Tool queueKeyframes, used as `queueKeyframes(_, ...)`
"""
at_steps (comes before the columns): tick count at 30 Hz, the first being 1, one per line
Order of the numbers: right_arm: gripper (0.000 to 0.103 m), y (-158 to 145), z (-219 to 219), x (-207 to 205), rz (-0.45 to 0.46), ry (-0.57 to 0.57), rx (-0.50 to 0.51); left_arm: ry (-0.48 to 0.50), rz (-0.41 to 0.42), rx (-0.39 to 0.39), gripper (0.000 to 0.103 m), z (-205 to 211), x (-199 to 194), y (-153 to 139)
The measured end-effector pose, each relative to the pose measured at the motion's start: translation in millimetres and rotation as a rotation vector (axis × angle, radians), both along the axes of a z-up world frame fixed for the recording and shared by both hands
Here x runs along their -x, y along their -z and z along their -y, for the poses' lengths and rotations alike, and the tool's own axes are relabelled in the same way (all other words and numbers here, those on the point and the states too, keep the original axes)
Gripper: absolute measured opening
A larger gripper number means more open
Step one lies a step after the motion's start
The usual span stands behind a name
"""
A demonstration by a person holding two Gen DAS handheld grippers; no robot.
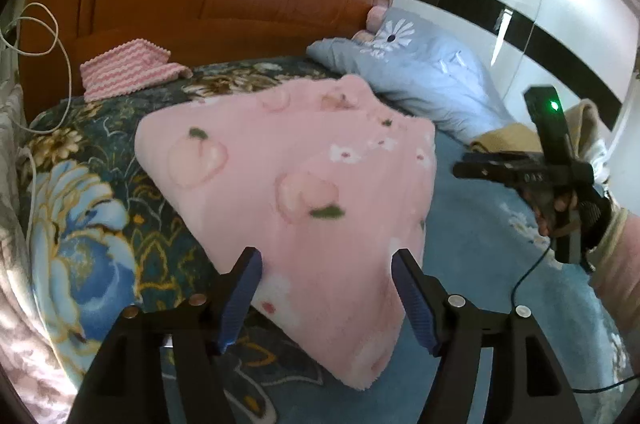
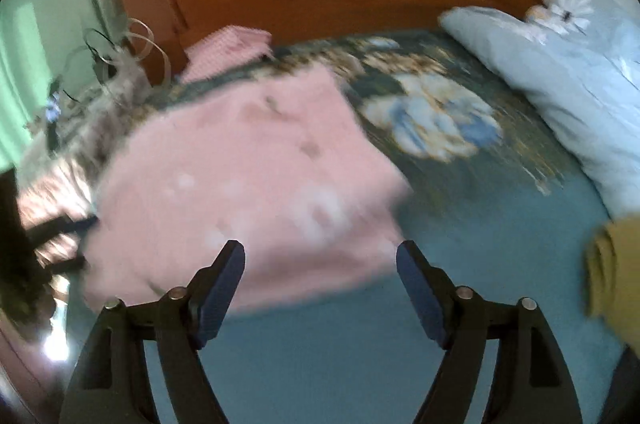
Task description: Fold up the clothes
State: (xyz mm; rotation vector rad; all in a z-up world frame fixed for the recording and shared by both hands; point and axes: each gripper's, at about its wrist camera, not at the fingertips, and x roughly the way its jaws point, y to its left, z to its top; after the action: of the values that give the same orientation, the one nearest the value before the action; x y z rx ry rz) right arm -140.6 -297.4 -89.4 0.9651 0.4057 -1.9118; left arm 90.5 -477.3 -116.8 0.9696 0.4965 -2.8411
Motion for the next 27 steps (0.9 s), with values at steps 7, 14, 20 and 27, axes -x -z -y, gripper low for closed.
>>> queueKeyframes(7,0.079,29.9,-21.2,15.2,-0.059,-0.012,-0.006,-0.090,-0.001,-0.025,0.075,-5.5,2.7,1.4)
queueKeyframes(14,0.080,55.1,6.1,14.1,-0.091,-0.188,-0.069,-0.169,-0.005,-0.004,0.079,-18.5,6.9,0.7)
queueKeyframes(20,0.088,67.7,18.4,17.4,-0.095,-0.230,-0.065,-0.220,0.034,0.105,0.087,-37.7,19.4,8.0)
queueKeyframes(27,0.091,70.3,15.8,19.3,-0.087,-0.226,-0.053,-0.243,0.042,0.139,0.099,-47.4,27.6,16.2)
